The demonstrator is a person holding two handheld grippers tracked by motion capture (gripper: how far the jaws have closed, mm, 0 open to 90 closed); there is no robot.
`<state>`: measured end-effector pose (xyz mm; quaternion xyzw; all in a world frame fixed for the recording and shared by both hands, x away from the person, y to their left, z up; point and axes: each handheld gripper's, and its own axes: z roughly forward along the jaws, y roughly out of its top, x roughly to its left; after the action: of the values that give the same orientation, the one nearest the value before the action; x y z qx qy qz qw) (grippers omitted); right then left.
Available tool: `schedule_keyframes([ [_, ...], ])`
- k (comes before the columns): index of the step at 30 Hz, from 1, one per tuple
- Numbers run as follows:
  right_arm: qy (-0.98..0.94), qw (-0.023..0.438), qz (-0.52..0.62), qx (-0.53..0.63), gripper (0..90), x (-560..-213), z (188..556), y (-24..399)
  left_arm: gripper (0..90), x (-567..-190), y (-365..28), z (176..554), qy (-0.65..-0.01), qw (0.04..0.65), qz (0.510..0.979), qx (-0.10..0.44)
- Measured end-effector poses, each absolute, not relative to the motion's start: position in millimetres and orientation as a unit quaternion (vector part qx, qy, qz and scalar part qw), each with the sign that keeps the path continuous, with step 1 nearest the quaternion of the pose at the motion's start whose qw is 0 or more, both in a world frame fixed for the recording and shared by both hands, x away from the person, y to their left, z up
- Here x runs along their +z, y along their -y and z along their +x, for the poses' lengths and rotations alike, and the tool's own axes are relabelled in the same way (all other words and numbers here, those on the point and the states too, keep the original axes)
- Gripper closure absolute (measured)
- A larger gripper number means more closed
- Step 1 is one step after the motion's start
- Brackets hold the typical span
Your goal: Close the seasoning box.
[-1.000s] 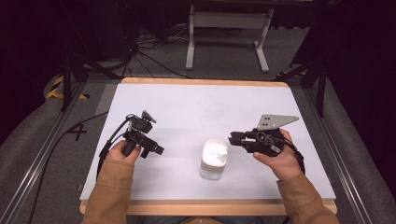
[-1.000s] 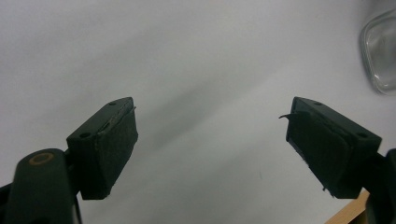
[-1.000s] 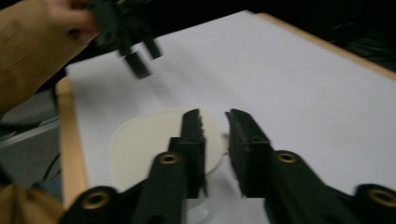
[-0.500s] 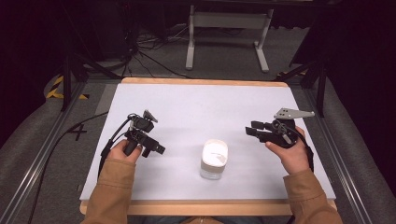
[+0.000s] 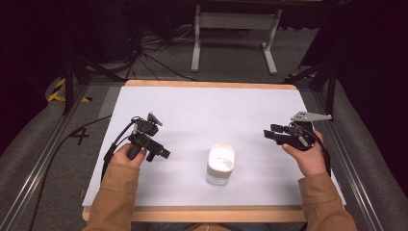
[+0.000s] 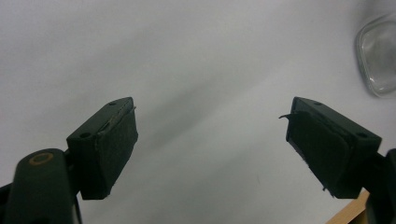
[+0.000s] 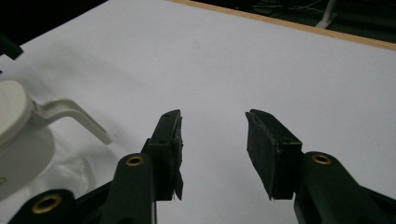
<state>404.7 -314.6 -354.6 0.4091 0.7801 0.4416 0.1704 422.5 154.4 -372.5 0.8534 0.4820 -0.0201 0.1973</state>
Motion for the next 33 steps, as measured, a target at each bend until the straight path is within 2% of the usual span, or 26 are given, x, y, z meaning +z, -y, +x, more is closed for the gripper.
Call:
schedule_keyframes([
  [13, -0.791, 0.169, 0.439, 0.391, 54.7, -382, 422, 343, 16.7, -373, -160, 420, -0.487, 0.198, 0.851, -0.017],
  [27, -0.829, 0.157, 0.426, 0.327, 52.4, -407, 428, 352, 16.7, -374, -161, 423, -0.488, 0.196, 0.85, -0.021],
  [33, -0.85, 0.129, 0.411, 0.303, 51.8, -419, 428, 346, 16.7, -374, -160, 424, -0.488, 0.195, 0.851, -0.022],
])
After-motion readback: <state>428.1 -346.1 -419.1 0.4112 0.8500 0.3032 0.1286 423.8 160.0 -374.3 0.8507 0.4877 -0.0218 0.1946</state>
